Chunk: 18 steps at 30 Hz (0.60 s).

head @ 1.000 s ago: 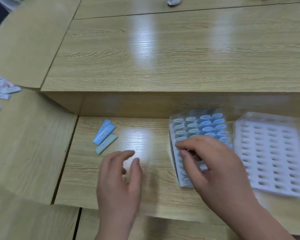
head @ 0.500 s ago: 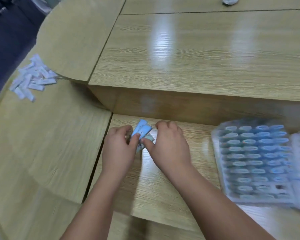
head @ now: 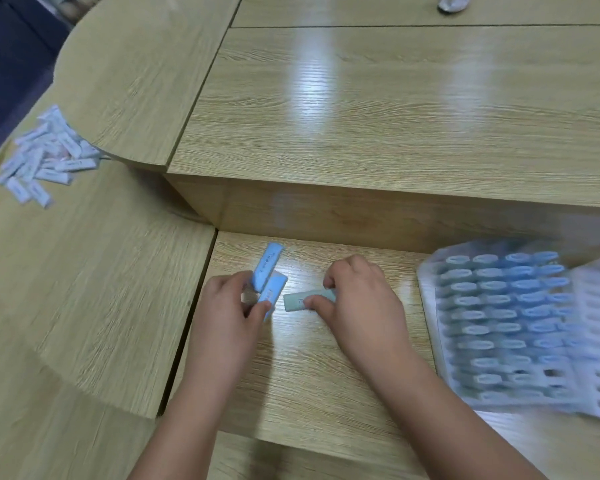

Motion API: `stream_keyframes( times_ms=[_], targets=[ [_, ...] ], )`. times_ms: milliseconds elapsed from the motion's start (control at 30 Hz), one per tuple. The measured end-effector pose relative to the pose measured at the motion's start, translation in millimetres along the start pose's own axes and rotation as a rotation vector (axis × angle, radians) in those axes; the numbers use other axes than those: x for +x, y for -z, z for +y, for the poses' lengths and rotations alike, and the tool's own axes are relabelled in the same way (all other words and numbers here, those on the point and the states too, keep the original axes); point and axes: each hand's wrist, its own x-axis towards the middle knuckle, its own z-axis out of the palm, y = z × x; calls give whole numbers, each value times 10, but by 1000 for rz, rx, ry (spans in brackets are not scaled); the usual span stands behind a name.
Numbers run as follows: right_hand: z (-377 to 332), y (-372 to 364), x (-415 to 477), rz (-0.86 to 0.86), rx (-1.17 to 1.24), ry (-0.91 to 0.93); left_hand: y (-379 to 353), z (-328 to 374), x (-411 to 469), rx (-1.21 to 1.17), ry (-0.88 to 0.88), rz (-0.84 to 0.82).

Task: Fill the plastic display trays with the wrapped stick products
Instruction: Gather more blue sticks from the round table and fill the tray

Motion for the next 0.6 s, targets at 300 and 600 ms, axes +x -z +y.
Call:
stream_keyframes(
  times_ms=[300,600],
  targets=[
    [177,269,-690,-49,141,12,-139,94,-537,27,145,20],
    [846,1124,-1655,219,556,-80,-218,732,-1038,-95,-198,103]
  ],
)
